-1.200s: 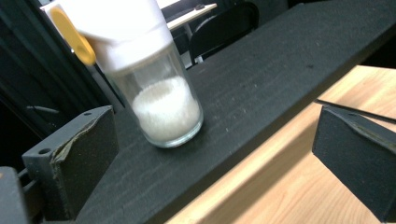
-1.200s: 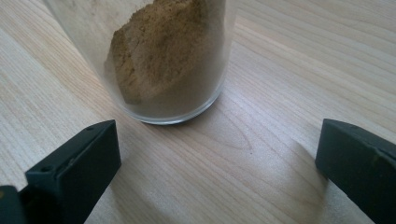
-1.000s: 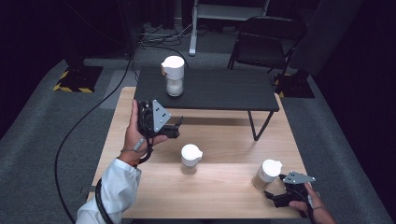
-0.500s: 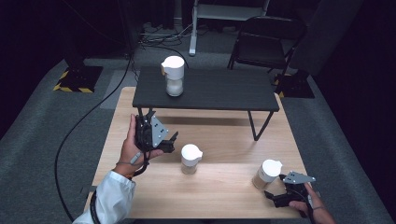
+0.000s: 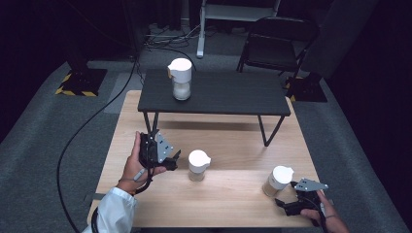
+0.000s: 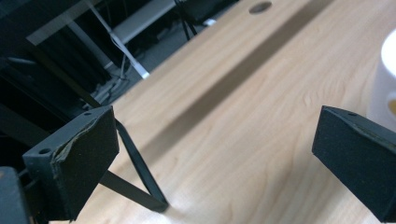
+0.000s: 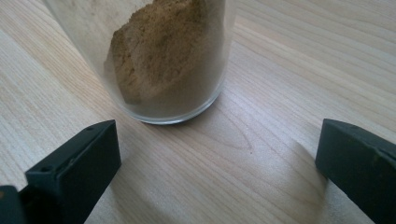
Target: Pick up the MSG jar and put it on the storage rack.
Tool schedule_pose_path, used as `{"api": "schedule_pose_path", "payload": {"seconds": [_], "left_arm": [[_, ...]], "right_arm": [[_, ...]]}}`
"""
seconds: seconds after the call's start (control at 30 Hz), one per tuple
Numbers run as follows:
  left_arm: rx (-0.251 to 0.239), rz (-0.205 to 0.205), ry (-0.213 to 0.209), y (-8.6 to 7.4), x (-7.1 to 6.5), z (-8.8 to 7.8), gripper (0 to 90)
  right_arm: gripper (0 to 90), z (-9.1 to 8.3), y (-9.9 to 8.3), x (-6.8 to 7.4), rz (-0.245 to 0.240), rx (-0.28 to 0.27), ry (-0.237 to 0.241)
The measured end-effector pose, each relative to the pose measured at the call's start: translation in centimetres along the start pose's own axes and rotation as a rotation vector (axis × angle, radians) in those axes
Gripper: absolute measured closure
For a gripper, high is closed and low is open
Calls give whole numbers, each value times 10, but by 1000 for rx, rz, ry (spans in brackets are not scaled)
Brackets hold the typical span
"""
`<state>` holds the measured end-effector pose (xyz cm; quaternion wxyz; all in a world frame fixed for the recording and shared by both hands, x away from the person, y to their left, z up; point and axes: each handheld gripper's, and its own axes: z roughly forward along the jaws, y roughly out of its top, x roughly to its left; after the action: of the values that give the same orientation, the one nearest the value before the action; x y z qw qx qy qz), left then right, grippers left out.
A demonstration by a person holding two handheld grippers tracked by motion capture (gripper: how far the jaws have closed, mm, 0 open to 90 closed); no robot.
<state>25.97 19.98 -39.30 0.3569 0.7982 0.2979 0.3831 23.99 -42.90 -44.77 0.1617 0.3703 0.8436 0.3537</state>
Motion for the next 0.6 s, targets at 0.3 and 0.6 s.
{"api": "schedule_pose_path", "payload": {"seconds": [0.3,0.6], "left_arm": [[64,-4,-40,-18,-9,8,4],[131,-38,-81,-32,-14,12,9]], "right_arm": [[0,0,0,0,0,0,0],[0,0,0,0,1,0,-2]]}}
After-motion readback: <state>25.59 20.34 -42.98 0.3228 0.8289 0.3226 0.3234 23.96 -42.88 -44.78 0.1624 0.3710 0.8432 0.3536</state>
